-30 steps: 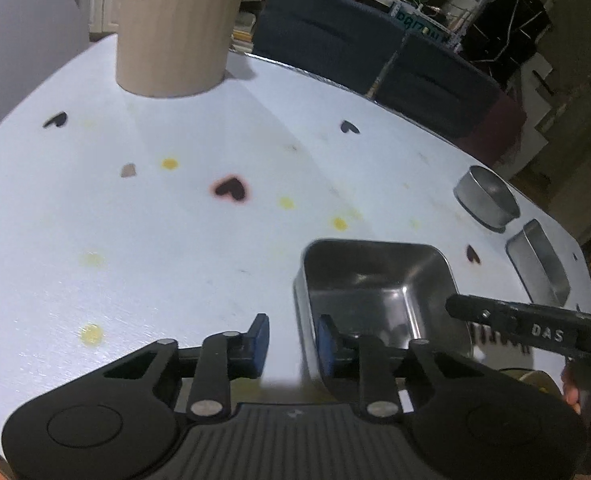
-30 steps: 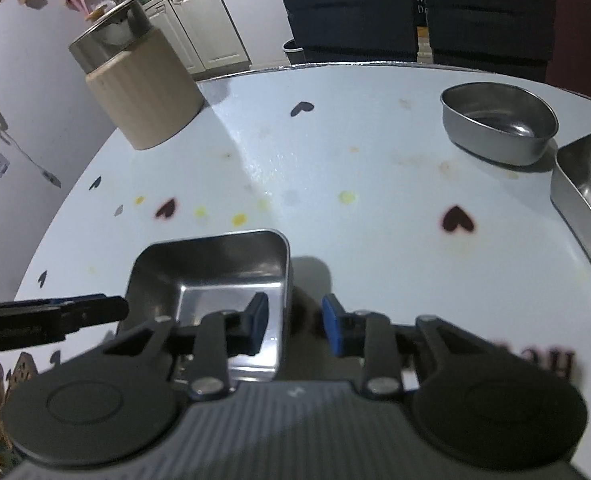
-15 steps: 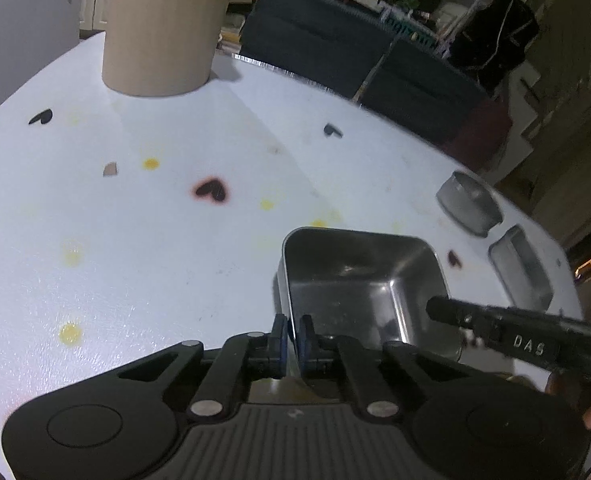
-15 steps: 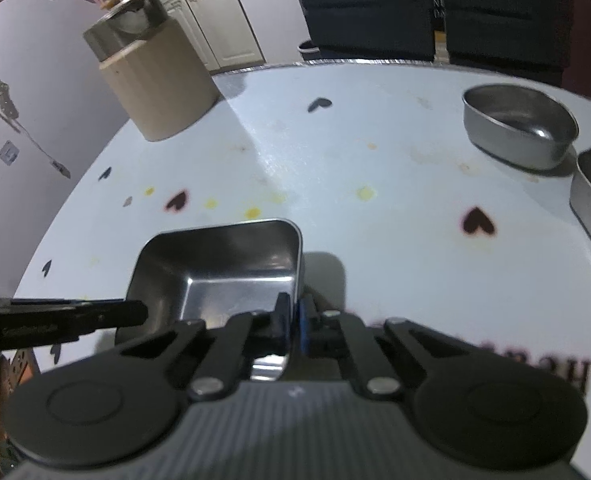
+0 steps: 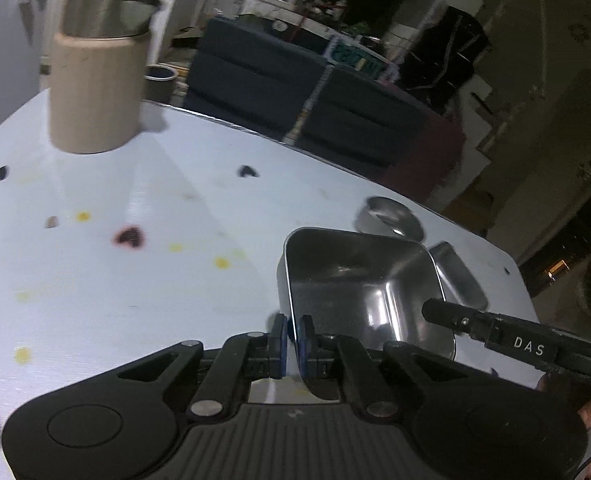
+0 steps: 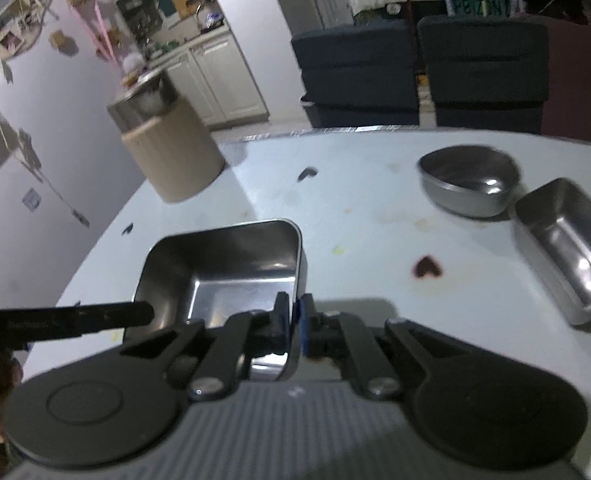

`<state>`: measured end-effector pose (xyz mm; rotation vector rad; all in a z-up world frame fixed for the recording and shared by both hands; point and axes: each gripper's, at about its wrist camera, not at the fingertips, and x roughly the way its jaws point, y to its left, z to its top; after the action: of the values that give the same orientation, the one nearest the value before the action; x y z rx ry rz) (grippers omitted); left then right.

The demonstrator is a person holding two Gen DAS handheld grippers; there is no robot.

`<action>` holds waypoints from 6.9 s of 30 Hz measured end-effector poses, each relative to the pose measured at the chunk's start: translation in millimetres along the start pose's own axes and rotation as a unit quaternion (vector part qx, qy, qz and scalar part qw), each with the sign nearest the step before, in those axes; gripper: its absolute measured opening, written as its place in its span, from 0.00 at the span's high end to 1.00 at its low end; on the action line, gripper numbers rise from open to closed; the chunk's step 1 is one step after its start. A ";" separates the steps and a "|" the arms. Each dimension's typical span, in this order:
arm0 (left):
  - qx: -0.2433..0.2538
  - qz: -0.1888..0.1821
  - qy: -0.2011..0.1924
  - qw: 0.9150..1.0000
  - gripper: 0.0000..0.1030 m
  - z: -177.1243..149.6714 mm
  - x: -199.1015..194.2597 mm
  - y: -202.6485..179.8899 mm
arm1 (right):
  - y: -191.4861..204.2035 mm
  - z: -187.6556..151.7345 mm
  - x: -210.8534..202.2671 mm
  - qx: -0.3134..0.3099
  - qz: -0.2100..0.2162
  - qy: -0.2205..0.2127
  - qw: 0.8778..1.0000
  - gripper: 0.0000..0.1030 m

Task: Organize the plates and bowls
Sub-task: 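Close the left gripper on the tray rim while the right gripper closes on it, then lift the square tray with both grippers and carry it toward the bowl stack, then lower the square tray beside the bowl stack and open both grippers, then move both grippers to the rim of the rectangular stainless tray, then close the left gripper on the rectangular tray rim while the right gripper closes on it, then lift the rectangular tray with both grippers and carry it toward the square tray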

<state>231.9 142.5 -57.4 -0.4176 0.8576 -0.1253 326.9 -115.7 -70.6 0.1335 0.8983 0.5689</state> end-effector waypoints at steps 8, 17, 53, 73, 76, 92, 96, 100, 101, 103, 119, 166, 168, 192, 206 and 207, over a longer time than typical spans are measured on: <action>0.051 -0.023 0.021 0.998 0.95 -11.6 21.5 -65.3 | -42.4 -12.5 -59.4 0.008 -0.042 -0.022 0.999 0.93; 0.095 -0.054 0.044 0.993 0.95 -33.1 44.9 -134.5 | -89.5 -36.9 -119.1 0.025 -0.086 -0.045 0.995 0.93; 0.279 -0.064 0.185 0.940 0.89 -145.2 143.1 -264.2 | -211.3 -134.9 -194.4 0.081 -0.173 0.017 0.981 0.92; 0.306 -0.078 0.175 0.933 0.86 -148.0 145.6 -275.9 | -231.6 -139.4 -169.4 0.085 -0.193 0.049 0.976 0.92; 0.306 -0.078 0.174 0.933 0.86 -147.8 145.4 -275.9 | -233.5 -140.4 -167.0 0.088 -0.192 0.052 0.976 0.92; 0.300 -0.078 0.177 0.934 0.83 -145.5 143.0 -275.5 | -241.9 -146.7 -156.7 0.092 -0.178 0.050 0.978 0.93; 0.298 -0.075 0.178 0.935 0.71 -144.3 143.0 -275.2 | -240.8 -147.2 -159.4 0.093 -0.173 0.050 0.979 0.88; 0.293 -0.077 0.175 0.937 0.55 -142.2 140.2 -273.1 | -239.4 -146.9 -163.4 0.091 -0.175 0.049 0.979 0.76; 0.293 -0.076 0.174 0.937 0.51 -141.7 139.2 -272.8 | -239.6 -146.9 -163.9 0.091 -0.176 0.047 0.979 0.73; 0.292 -0.074 0.170 0.938 0.46 -139.7 137.2 -272.0 | -240.2 -147.8 -166.3 0.092 -0.181 0.046 0.978 0.64; 0.295 -0.070 0.070 0.950 0.02 -97.2 93.1 -268.4 | -224.3 -136.3 -206.3 0.091 -0.194 -0.035 0.976 0.01; 0.246 0.046 -0.009 0.968 0.03 41.4 197.0 -166.9 | -227.6 -40.4 -14.8 0.352 -0.192 -0.046 0.915 0.34; 0.236 0.032 -0.003 0.971 0.08 40.1 198.2 -167.3 | -231.0 -42.2 -18.4 0.347 -0.194 -0.048 0.916 0.38; 0.159 -0.044 0.097 0.982 0.92 20.5 223.6 -175.9 | -228.6 -30.3 -22.7 0.222 -0.168 -0.035 0.960 0.94; 0.171 -0.065 0.063 0.981 0.94 15.4 181.5 -197.5 | -213.3 -33.9 -60.3 0.189 -0.170 -0.061 0.965 0.94; 0.174 -0.067 0.061 0.980 0.94 13.3 176.9 -201.1 | -212.4 -34.5 -66.2 0.188 -0.169 -0.065 0.965 0.94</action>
<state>369.2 -85.0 -93.2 -0.1387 0.9065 -0.4239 355.5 -333.9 -118.3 0.3494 0.8705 0.0659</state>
